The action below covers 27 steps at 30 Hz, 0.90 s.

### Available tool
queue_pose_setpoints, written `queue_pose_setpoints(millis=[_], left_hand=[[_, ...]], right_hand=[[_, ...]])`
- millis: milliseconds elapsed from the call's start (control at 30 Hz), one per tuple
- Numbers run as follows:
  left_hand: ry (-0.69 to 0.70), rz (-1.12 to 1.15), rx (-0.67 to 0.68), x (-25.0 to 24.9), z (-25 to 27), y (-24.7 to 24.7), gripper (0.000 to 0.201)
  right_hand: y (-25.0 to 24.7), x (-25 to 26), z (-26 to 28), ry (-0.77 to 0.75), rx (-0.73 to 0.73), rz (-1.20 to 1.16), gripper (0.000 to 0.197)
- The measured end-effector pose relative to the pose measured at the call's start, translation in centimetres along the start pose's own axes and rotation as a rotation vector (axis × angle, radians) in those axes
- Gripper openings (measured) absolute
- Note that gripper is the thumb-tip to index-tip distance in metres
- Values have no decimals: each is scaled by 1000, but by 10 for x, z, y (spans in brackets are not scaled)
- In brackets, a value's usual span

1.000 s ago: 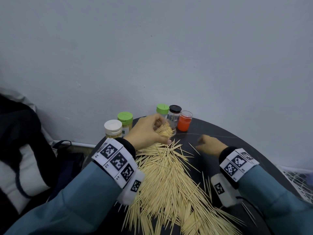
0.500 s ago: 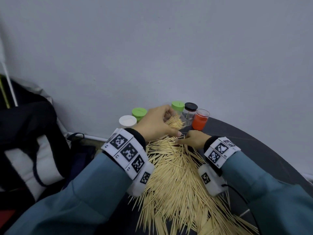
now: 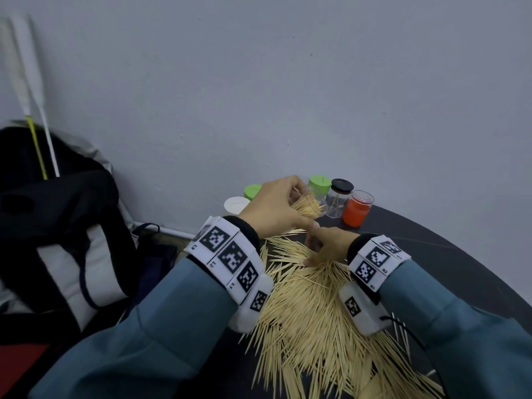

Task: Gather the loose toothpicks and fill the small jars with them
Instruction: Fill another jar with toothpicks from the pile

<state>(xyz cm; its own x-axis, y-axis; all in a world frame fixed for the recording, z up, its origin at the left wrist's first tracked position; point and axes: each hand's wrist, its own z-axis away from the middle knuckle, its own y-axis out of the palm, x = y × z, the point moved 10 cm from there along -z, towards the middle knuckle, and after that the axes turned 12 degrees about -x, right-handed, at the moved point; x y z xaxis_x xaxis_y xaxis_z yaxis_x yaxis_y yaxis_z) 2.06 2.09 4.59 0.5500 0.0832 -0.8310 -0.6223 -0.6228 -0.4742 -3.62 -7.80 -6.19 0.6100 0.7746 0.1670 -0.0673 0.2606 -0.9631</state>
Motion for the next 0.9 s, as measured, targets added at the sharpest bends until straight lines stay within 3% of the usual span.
queue_pose_setpoints(millis=[133, 400, 633, 900], left_hand=[[21, -27, 1, -1, 3, -2, 46], [19, -25, -4, -4, 6, -2, 47], [14, -28, 0, -5, 6, -4, 46], [11, -38, 20, -6, 8, 0, 47]], right_hand=[[2, 3, 11, -40, 4, 59, 42], [5, 26, 12, -107, -22, 199, 48], [16, 29, 16, -119, 73, 379, 46], [15, 18, 29, -119, 79, 251, 34]])
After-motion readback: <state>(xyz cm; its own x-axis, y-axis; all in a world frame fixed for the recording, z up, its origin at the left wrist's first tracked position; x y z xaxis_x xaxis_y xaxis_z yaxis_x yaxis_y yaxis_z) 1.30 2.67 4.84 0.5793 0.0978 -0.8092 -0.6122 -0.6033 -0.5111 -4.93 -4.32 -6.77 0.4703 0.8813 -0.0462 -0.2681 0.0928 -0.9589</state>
